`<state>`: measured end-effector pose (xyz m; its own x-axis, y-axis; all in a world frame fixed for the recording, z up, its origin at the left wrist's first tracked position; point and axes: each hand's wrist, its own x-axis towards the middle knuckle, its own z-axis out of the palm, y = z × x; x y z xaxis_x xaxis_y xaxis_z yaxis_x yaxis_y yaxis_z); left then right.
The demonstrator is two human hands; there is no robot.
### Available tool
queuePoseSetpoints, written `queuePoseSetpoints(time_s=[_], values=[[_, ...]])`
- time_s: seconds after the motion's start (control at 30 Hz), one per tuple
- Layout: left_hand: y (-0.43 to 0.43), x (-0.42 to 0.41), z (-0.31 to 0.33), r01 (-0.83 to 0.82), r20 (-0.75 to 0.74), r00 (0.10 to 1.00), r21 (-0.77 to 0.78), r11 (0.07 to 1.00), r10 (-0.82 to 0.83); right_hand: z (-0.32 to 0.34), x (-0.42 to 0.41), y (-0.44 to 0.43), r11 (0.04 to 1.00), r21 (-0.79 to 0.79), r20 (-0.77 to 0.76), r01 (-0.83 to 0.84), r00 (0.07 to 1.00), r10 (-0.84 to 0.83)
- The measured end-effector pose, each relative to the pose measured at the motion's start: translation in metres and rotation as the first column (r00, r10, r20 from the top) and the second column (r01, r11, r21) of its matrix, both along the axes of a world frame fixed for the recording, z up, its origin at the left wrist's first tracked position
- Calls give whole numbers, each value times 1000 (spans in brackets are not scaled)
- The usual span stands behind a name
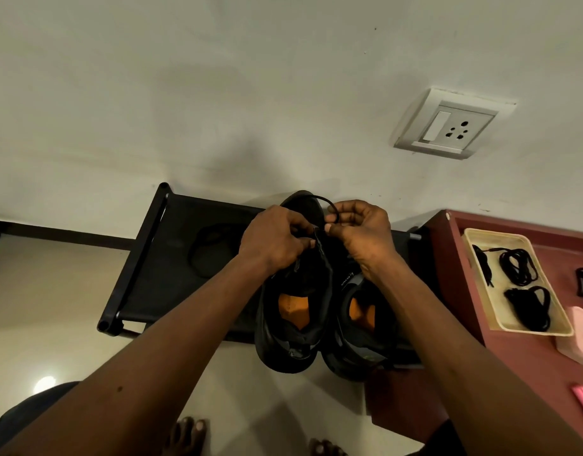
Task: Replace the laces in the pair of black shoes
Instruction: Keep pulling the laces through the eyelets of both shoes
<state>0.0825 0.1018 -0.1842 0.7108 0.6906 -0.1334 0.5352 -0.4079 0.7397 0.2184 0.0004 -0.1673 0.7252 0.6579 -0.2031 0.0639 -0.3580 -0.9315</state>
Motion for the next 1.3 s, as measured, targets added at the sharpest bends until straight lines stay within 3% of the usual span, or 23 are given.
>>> queuePoseSetpoints(time_s=[0.2,0.57,0.9,1.2,1.3], values=[[2,0,-1,6,7,1000,-17,1000,-6,-3,1,0,996,-10,49,-87,995,87],[-3,2,-1,-45,-2,999,40,998,45,-23,1,5,996,-94,166,3,986,13],[-15,14,-5,-131,-83,983,310,942,164,-19,8,11,980,-199,181,-5,983,42],[-12,13,-9,-2,-111,993,397,918,50,-19,10,14,973,-218,184,-69,977,110],[-6,13,-7,69,-151,988,362,930,-14,-10,13,10,941,-287,95,-177,973,212]])
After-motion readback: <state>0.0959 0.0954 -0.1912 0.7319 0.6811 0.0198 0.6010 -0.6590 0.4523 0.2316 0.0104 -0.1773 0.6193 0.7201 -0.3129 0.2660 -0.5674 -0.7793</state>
